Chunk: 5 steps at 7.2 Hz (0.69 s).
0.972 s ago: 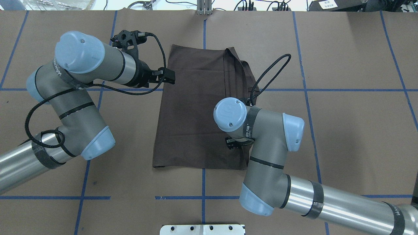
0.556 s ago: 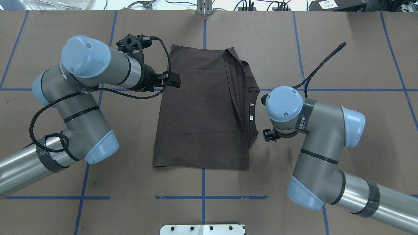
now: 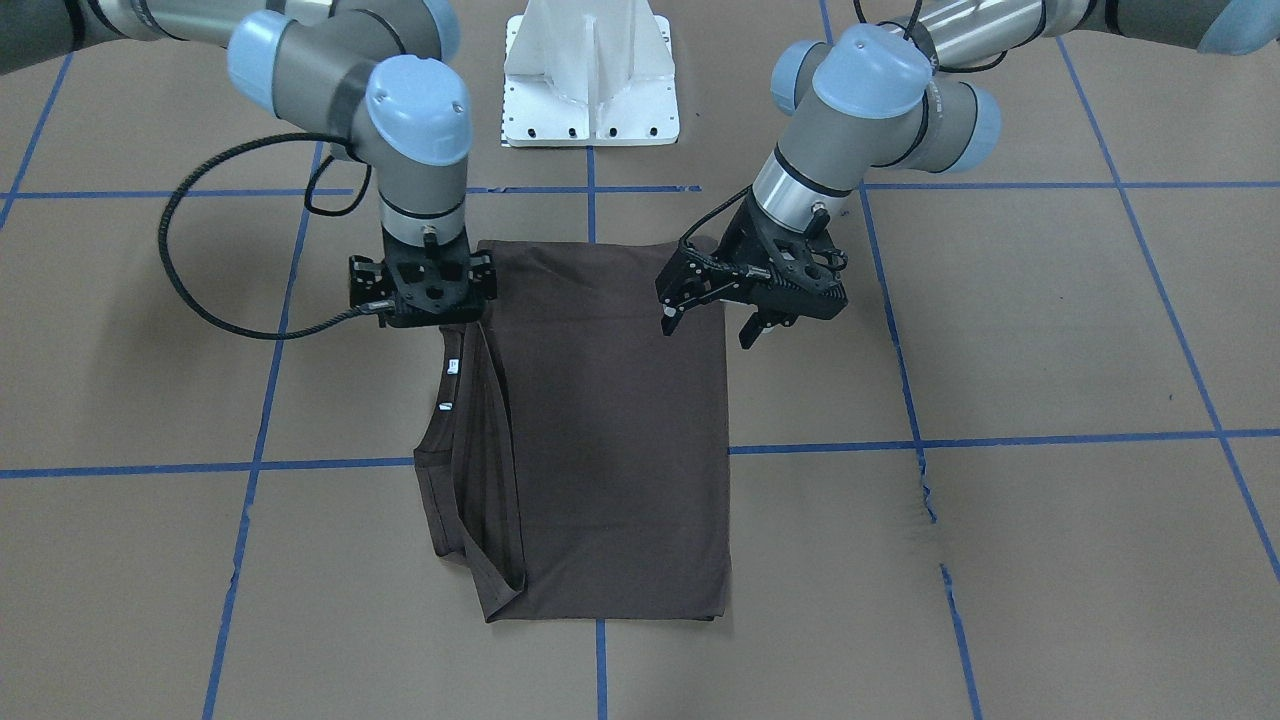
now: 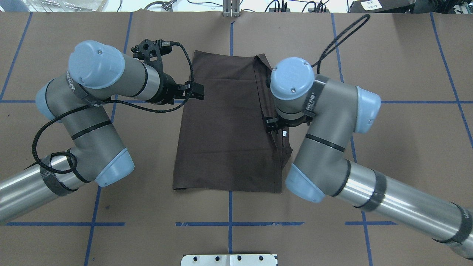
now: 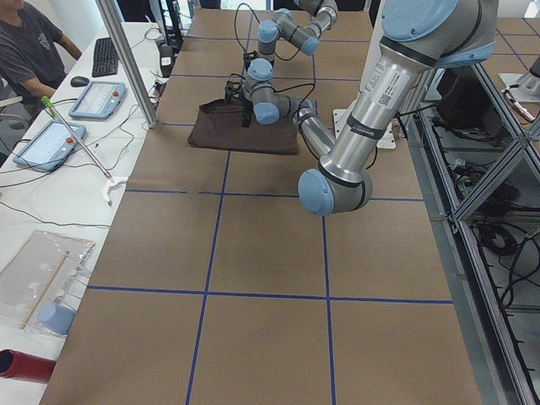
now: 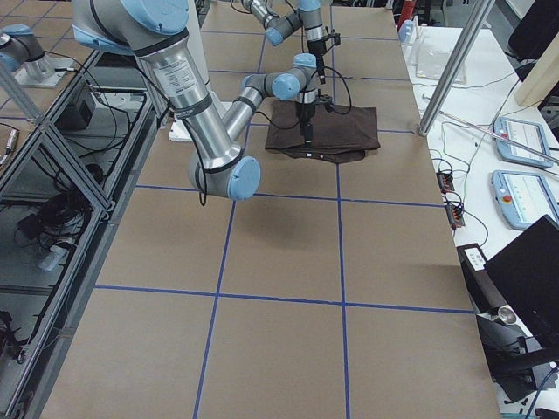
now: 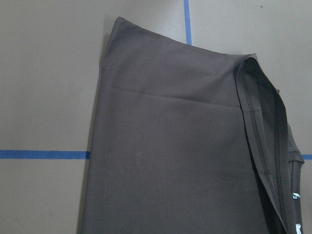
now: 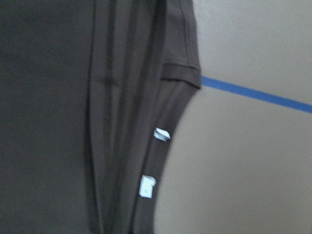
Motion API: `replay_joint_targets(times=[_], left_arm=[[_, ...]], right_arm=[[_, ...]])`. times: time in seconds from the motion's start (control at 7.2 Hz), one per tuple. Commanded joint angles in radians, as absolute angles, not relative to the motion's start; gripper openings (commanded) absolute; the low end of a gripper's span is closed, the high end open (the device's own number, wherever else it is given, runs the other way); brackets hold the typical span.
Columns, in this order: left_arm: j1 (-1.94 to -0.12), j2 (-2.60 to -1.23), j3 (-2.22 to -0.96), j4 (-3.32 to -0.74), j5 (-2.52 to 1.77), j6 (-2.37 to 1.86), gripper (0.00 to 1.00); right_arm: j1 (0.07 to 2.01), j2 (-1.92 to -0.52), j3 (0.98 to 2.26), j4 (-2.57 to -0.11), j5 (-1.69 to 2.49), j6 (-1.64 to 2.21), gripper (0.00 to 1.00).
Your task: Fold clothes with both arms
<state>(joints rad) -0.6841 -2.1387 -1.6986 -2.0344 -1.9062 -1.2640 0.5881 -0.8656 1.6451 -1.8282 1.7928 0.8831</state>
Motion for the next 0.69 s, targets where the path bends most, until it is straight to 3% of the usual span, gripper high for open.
replay_joint_targets(times=[0.0, 0.56], left_arm=[[-0.687, -2.134, -1.703, -2.037, -1.908, -1.259, 1.00], [-0.690, -2.132, -1.701, -2.037, -1.907, -1.259, 1.00]], right_arm=[[0.606, -0.705, 1.339, -1.664, 1.790, 0.885, 1.00], [0.603, -0.733, 1.292, -1.675, 1.796, 0.874, 1.00]])
